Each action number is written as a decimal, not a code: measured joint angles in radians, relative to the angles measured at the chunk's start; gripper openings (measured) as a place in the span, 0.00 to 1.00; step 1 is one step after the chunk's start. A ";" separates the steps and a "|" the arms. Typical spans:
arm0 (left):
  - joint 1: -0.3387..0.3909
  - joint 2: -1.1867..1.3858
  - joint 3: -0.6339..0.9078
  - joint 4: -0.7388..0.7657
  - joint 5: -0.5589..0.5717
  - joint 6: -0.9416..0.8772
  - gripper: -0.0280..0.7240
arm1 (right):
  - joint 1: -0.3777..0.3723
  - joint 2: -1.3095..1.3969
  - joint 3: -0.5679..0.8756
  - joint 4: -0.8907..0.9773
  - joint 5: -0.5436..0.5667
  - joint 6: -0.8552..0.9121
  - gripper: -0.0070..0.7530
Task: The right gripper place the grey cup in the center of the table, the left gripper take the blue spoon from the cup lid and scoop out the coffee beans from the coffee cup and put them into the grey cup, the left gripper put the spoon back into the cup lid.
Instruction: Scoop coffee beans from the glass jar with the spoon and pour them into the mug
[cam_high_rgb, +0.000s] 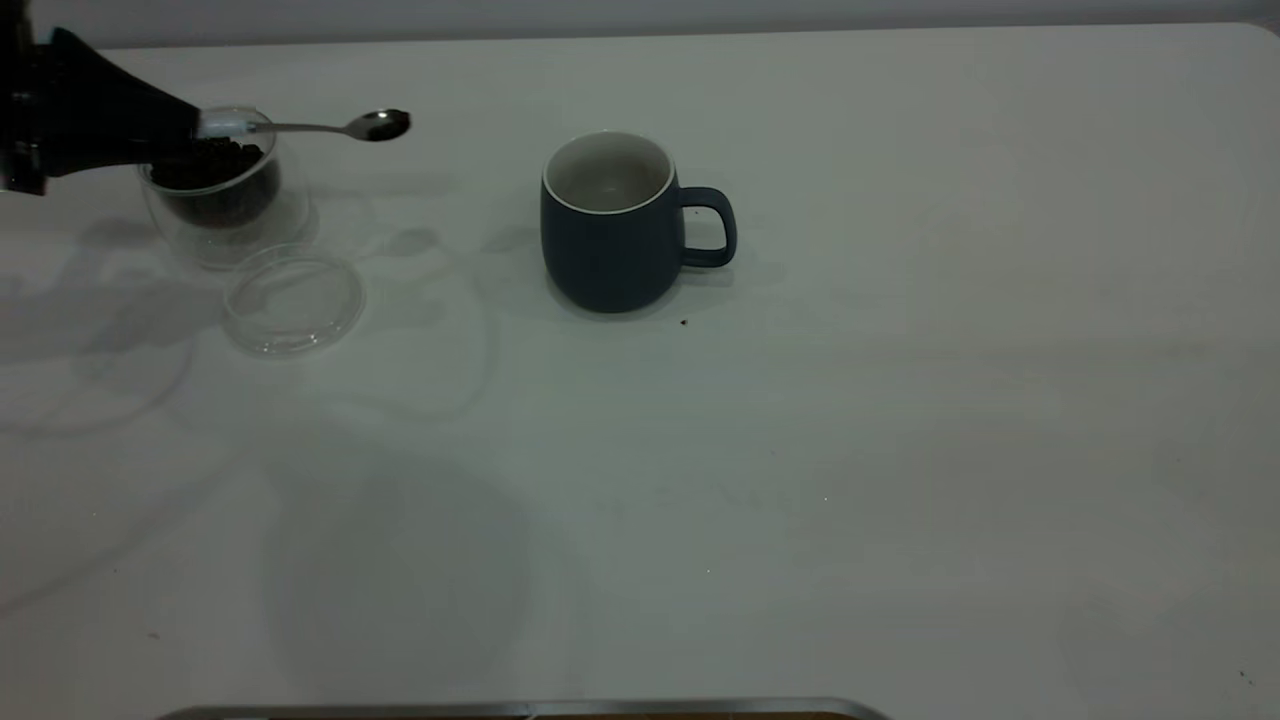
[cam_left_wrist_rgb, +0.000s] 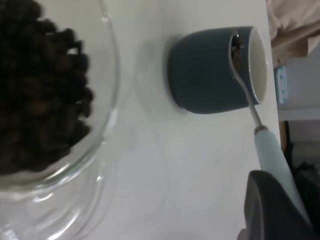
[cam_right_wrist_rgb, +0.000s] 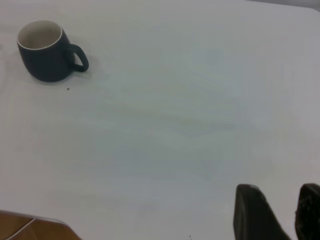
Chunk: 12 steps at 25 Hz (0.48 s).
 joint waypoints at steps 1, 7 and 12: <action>-0.011 0.000 0.000 -0.003 0.000 0.000 0.22 | 0.000 0.000 0.000 0.000 0.000 0.000 0.33; -0.080 0.000 0.000 -0.037 0.000 0.000 0.22 | 0.000 0.000 0.000 0.000 0.000 0.000 0.33; -0.131 0.000 0.000 -0.053 0.000 -0.001 0.22 | 0.000 0.000 0.000 0.000 0.000 0.000 0.33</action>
